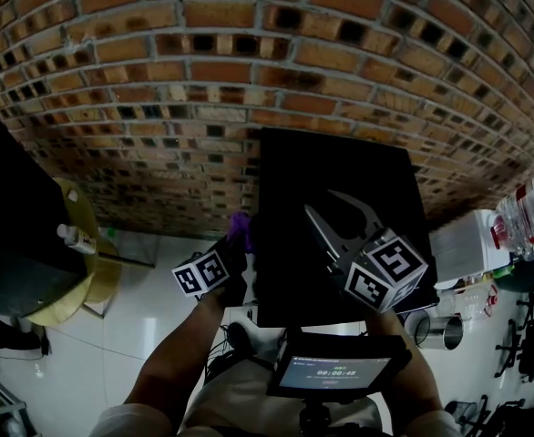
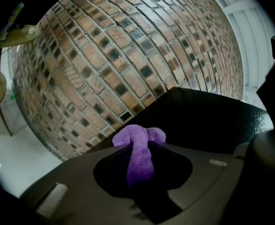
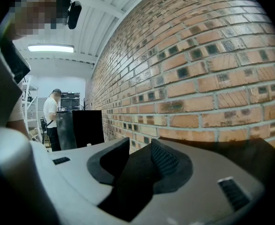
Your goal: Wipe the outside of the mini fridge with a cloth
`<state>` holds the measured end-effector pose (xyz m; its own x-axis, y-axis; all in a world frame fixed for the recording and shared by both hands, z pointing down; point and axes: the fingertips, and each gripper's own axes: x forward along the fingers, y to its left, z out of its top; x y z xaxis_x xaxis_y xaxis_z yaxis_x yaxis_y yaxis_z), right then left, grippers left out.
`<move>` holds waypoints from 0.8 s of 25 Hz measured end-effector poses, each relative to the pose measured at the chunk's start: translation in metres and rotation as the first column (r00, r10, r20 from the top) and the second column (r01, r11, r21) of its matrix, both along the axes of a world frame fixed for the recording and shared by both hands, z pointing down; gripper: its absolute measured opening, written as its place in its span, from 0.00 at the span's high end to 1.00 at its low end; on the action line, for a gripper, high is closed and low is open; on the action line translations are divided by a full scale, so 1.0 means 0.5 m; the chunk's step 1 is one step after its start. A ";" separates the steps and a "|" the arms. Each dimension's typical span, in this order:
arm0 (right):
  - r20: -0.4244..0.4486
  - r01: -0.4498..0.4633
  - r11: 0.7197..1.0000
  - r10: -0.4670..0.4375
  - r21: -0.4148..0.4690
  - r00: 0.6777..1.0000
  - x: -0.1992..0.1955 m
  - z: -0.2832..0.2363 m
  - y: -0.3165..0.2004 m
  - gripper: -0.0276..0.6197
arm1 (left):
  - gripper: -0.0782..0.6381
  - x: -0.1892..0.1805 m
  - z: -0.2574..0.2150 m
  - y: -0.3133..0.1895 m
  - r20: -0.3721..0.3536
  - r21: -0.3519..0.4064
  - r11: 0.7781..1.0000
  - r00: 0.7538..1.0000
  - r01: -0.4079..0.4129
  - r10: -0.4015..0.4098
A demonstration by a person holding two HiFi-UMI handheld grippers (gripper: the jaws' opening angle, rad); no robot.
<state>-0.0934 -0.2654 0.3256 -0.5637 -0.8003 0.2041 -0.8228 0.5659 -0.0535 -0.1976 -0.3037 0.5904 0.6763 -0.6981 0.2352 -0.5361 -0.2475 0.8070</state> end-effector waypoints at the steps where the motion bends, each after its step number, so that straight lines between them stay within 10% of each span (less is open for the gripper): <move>1: 0.000 0.000 1.000 0.000 0.000 1.000 0.000 0.000 0.000 0.74 | 0.77 0.000 0.013 0.001 0.007 -0.008 1.000 1.000 -0.002 0.002; 20: 0.000 0.002 1.000 -0.002 -0.005 1.000 -0.001 0.003 -0.001 0.74 | 0.77 0.004 0.113 0.002 0.103 -0.109 0.994 0.994 -0.028 0.040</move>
<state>-0.0940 -0.2658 0.3270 -0.5654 -0.7980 0.2084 -0.8215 0.5673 -0.0566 -0.1958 -0.3025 0.6471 0.6668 -0.6420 0.3785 -0.6119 -0.1817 0.7698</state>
